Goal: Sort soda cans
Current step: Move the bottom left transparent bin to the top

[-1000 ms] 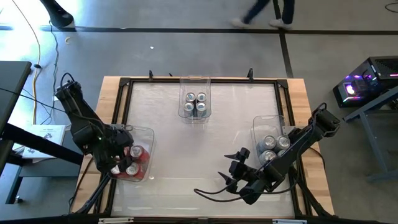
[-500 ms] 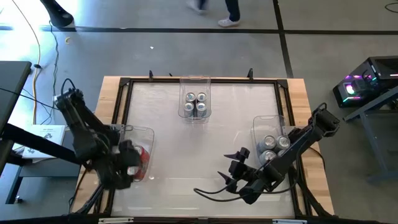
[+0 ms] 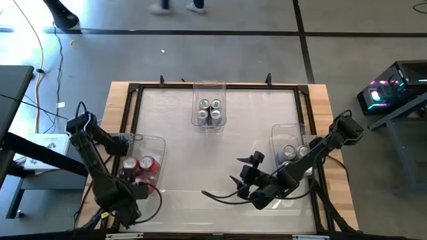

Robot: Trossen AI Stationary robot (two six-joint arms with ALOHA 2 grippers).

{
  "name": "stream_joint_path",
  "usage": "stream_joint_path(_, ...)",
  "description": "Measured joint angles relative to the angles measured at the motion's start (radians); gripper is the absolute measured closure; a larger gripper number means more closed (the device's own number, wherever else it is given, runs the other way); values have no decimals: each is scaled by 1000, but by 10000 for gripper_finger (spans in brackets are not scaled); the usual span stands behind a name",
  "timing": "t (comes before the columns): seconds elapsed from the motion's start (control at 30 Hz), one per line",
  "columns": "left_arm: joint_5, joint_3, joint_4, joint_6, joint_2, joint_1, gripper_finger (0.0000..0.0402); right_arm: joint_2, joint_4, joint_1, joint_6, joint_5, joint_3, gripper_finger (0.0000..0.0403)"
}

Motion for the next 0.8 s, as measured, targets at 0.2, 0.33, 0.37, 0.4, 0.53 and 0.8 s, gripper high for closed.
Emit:
stream_joint_path(0.2, -33, -1, -1, -17, -5, -8, 107, 0, 3, 12, -7, -4, 0, 63)
stream_joint_path(0.33, -70, 11, -7, 6, -6, 0, 114, 0, 3, 18, -7, -6, 0, 63)
stream_joint_path(0.37, -79, 19, -13, 10, -6, 2, 114, 0, 3, 18, -7, -6, 0, 63)
stream_joint_path(0.4, -91, 29, -21, 11, -6, 2, 114, 0, 3, 18, -7, -5, 0, 63)
stream_joint_path(0.53, -108, 64, -52, 4, -6, 9, 115, 0, 4, 17, -7, -5, 0, 63)
stream_joint_path(0.8, -112, 39, 74, -28, -7, -16, 116, 0, 7, 18, -6, -5, 0, 63)
